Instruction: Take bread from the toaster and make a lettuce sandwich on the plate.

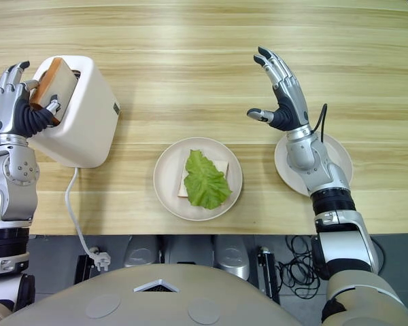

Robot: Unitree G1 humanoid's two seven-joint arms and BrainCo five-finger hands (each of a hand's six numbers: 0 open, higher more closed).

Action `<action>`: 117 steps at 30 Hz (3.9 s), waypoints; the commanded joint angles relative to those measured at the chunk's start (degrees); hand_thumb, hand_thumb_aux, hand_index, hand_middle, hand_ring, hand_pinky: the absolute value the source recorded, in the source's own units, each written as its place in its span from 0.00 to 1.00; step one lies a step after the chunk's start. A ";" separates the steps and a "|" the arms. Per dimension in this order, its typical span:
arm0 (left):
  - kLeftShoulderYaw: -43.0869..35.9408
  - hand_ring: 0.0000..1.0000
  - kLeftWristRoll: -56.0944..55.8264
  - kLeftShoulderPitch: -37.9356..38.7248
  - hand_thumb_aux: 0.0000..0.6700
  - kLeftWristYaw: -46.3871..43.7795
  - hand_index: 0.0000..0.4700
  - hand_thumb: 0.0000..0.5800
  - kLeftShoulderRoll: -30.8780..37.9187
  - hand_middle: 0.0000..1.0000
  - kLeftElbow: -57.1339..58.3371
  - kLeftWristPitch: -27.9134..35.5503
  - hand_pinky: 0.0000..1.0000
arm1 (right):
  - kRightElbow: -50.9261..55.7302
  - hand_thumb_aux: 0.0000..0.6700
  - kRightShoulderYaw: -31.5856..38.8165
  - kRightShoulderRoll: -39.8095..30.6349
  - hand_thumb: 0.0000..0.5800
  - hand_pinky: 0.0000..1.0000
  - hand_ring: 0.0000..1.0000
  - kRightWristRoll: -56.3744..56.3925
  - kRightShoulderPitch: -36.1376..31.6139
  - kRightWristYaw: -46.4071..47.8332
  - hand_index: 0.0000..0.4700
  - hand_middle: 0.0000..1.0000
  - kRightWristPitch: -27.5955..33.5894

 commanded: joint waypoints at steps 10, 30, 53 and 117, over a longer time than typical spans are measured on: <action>2.88 1.00 -4.73 -4.25 1.00 -1.74 0.98 1.00 2.18 1.00 -12.19 -3.05 1.00 | 1.35 0.00 -0.03 0.39 0.00 0.00 0.00 -1.35 -0.90 -1.19 0.00 0.00 0.11; -16.77 1.00 -45.90 -15.96 1.00 -41.92 0.98 1.00 -10.74 1.00 5.77 -2.21 1.00 | -21.84 0.00 -3.73 -4.97 0.00 0.00 0.00 -15.02 7.10 -8.35 0.00 0.00 -12.41; -25.56 1.00 -46.75 -28.19 1.00 -63.03 0.98 1.00 -22.45 1.00 43.79 -8.65 1.00 | -19.60 0.00 12.41 -12.53 0.00 0.00 0.00 -38.31 9.96 -17.75 0.00 0.00 -15.59; -19.04 1.00 -17.41 -17.70 1.00 -17.56 0.98 1.00 -13.06 1.00 -3.77 -12.17 1.00 | -22.23 1.00 11.84 -2.94 1.00 1.00 1.00 51.62 15.75 50.93 0.98 1.00 2.41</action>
